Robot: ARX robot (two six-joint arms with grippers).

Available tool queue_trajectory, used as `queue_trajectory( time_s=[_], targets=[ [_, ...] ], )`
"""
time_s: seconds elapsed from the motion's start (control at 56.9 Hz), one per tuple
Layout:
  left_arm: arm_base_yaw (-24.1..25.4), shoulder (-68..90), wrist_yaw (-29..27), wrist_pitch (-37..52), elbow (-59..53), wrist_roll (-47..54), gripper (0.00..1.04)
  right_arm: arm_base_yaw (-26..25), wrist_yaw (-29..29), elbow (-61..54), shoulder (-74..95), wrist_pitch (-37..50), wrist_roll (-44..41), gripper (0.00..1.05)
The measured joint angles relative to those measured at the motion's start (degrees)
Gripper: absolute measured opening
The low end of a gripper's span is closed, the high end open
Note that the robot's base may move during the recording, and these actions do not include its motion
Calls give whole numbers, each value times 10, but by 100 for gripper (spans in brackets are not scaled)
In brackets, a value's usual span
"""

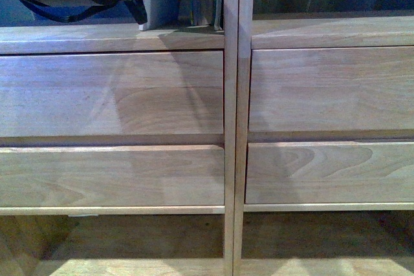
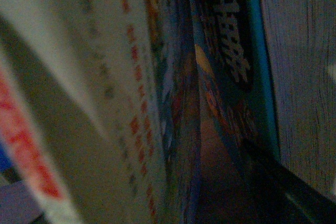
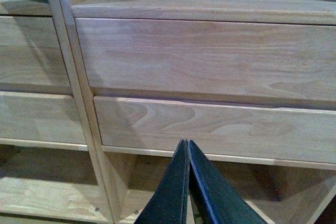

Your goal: Organize books on shelf

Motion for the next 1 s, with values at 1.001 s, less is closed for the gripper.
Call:
queue_trajectory(
  time_s=[1.001],
  targets=[
    [143,-687,233,3,-665,-187,97,0,0,-17,-23,2,0,3]
  ],
)
